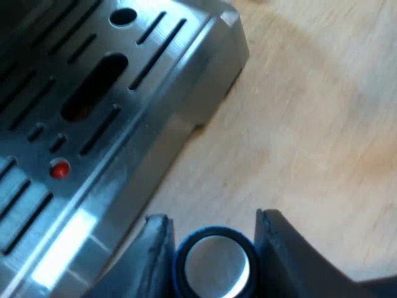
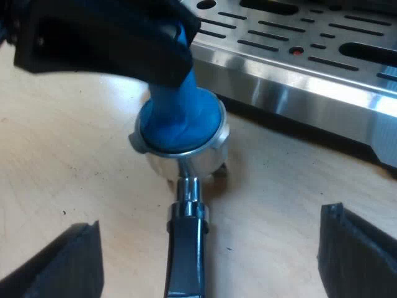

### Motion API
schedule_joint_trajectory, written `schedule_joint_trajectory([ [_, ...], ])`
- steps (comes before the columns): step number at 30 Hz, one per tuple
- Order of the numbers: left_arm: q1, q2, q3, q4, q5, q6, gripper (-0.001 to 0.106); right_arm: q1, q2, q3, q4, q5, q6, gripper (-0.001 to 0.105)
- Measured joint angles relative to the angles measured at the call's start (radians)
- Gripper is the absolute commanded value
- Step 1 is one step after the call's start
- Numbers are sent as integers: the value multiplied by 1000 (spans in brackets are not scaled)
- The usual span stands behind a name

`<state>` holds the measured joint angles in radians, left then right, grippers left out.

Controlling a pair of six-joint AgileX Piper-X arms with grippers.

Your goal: Grind coffee beans and then tamp

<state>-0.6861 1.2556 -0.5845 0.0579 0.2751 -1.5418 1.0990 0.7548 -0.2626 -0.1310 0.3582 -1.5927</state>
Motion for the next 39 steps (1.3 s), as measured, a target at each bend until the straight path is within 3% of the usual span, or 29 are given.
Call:
schedule_joint_trajectory([
  [20, 0, -306, -9, 8, -10, 0, 0, 0, 0, 0, -64, -26, 0, 72],
  [27, 0, -419, -9, 214, -93, 0, 0, 14, 0, 0, -64, -93, 0, 72],
  [30, 0, -457, -9, 281, -120, 0, 0, 43, 0, -12, -61, -100, -34, 72],
  [39, 26, -534, -9, 381, -195, -16, 0, 81, 0, -51, -61, -101, -72, 72],
])
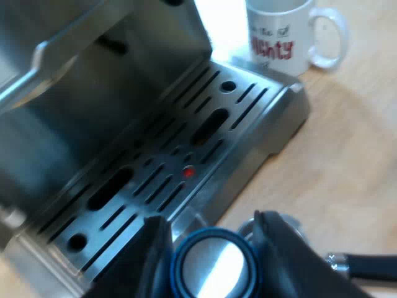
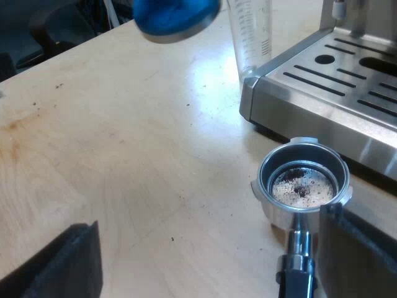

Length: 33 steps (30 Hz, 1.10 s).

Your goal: Grind coffee beans and then tamp

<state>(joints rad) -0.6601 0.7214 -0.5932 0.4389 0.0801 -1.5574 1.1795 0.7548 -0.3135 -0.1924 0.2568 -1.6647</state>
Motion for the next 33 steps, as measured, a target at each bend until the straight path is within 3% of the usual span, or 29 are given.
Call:
schedule_joint_trajectory([
  [8, 170, -1, 13, 54, 20, -28, 0, 0, 0, 0, 0, 0, -2, 72],
  [10, 216, -1, 36, 55, 41, -29, 0, 0, 0, 0, 0, 0, -2, 72],
  [13, 278, -1, 107, 51, 123, -29, 0, 0, 0, 0, 0, 0, -2, 72],
  [18, 287, -1, 220, -69, 173, -29, 0, 0, 0, 0, 0, 0, -2, 72],
  [24, 287, -1, 323, -212, 177, -29, 0, 0, 0, 0, 0, 0, -2, 72],
  [33, 287, 107, 348, -295, 180, -29, 0, 0, 0, 0, 0, 0, -2, 72],
])
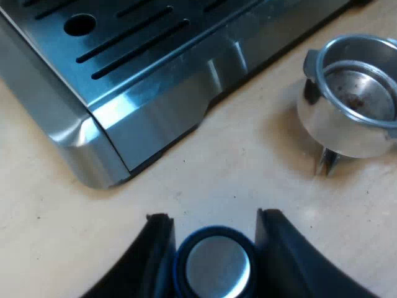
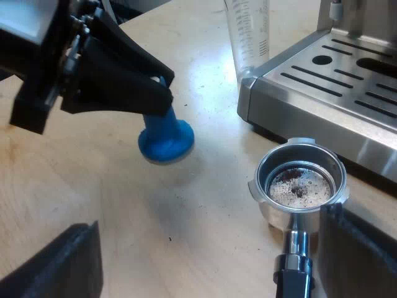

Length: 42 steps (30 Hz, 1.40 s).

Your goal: Grind coffee beans and then tamp

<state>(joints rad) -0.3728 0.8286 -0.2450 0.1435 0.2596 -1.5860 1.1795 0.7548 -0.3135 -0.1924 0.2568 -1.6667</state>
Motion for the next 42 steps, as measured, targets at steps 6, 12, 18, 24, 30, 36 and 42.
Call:
schedule_joint_trajectory([
  [6, 0, 109, 0, -97, 3, -1, 0, 0, 0, 0, 0, 0, 0, 72],
  [12, 0, 169, 0, -144, 55, -1, 0, 0, 0, 0, 0, 0, 0, 72],
  [18, 0, 178, 15, -144, 70, -1, 23, 0, 0, 0, 0, 0, 0, 72],
  [24, 0, 179, 15, -144, 72, -1, 58, 0, 0, 0, 0, 0, 0, 72],
  [30, 0, 179, 15, -144, 72, -1, 59, 0, 0, 0, 0, 0, 0, 72],
  [36, 0, 90, 15, -144, 72, -1, 59, 0, 0, -3, 2, 0, 0, 72],
  [42, 0, -40, -41, -30, 76, -1, 59, 0, 0, -95, 169, 0, 22, 72],
])
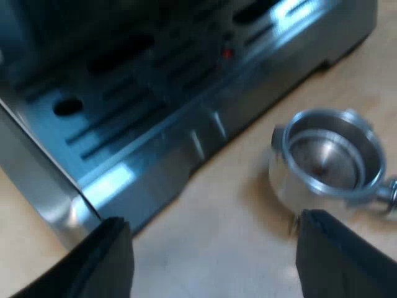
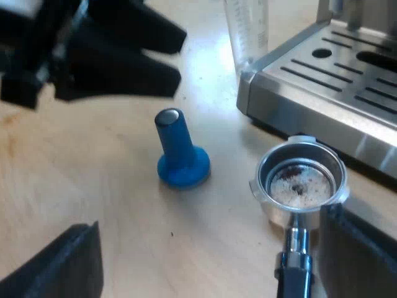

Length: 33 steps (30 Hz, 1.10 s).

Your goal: Grind coffee beans and then tamp

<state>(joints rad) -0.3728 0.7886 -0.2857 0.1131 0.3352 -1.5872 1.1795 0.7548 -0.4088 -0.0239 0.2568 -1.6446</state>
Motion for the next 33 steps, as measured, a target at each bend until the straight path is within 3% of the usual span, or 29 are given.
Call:
schedule_joint_trajectory([
  [6, 0, -99, -108, 146, 0, 0, 59, 0, 0, -115, 203, -1, 0, 72],
  [13, 0, -185, -261, 321, 0, 0, 59, 0, 0, -271, 290, 31, 10, 72],
  [20, 0, -217, -376, 393, 0, 0, 59, -26, 0, -409, 384, 69, 14, 72],
  [28, 0, -217, -457, 401, -19, 0, 59, -268, 0, -492, 517, -82, 14, 72],
  [33, 0, -217, -463, 403, -105, 0, 53, -481, 0, -513, 537, -216, 11, 72],
])
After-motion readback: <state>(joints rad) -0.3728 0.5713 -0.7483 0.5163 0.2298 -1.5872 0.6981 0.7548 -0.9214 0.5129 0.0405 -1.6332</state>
